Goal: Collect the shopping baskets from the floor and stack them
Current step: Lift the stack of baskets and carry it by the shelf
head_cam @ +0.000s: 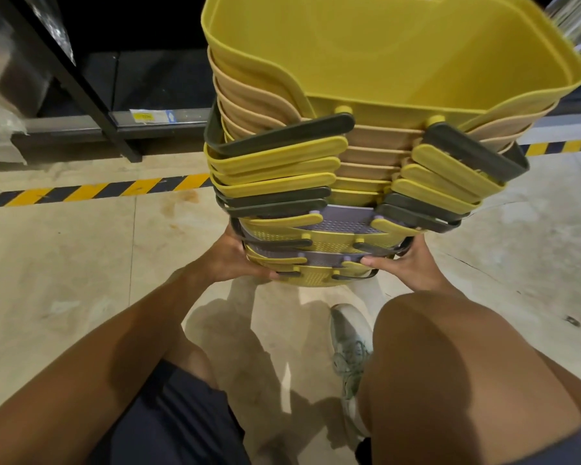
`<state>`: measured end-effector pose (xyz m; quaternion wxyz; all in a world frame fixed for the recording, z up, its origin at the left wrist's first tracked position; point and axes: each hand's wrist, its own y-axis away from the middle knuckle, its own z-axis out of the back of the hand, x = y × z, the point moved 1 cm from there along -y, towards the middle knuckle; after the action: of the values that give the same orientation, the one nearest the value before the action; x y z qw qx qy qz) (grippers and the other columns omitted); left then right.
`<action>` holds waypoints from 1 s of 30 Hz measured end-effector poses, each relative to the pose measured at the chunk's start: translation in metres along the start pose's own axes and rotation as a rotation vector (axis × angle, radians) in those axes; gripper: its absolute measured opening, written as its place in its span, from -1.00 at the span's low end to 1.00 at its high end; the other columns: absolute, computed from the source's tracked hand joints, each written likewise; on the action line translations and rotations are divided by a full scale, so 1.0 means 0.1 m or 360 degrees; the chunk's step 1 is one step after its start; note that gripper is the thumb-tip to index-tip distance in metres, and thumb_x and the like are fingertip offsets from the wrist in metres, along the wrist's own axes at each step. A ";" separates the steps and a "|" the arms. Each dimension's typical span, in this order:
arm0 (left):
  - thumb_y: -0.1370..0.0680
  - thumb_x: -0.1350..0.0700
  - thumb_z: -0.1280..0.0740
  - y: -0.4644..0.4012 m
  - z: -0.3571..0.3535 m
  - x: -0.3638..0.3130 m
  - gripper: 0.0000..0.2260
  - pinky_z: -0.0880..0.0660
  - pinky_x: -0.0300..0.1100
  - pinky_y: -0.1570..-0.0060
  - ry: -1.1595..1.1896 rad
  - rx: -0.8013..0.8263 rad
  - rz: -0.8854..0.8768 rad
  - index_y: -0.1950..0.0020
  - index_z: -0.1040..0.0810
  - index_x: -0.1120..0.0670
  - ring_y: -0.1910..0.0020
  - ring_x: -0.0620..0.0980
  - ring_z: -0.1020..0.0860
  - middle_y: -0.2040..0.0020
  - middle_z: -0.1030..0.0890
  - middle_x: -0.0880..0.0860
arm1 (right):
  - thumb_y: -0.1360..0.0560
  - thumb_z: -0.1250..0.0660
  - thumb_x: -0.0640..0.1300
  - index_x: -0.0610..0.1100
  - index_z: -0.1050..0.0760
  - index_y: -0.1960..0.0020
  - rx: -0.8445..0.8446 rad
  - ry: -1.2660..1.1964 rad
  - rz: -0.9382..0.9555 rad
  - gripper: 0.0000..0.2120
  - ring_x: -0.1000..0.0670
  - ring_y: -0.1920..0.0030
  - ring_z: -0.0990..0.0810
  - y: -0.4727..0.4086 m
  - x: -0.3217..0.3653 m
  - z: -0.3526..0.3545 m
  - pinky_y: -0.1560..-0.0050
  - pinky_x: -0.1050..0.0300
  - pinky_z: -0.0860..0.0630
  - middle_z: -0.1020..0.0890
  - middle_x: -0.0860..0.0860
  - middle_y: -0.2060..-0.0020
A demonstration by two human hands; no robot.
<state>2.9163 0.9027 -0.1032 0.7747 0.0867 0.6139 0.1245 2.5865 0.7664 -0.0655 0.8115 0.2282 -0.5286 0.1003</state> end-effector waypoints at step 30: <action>-0.11 -0.02 -0.73 -0.07 0.72 -1.04 0.07 -0.49 -0.08 -0.33 -0.0021 -0.0569 -0.0146 -0.51 -0.26 -0.02 -0.30 -0.09 -0.52 -0.31 -0.56 -0.10 | -0.11 -0.72 0.10 0.16 -0.40 -0.32 0.0052 -0.0039 0.0276 -0.14 -0.01 -0.16 -0.66 -0.42 1.57 0.19 -0.12 -0.21 -0.62 -0.65 0.11 -0.17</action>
<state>2.9645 0.8658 0.0080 0.7866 -0.0797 0.5802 0.1956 2.6544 0.7080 0.0714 0.7893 0.1960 -0.5546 0.1760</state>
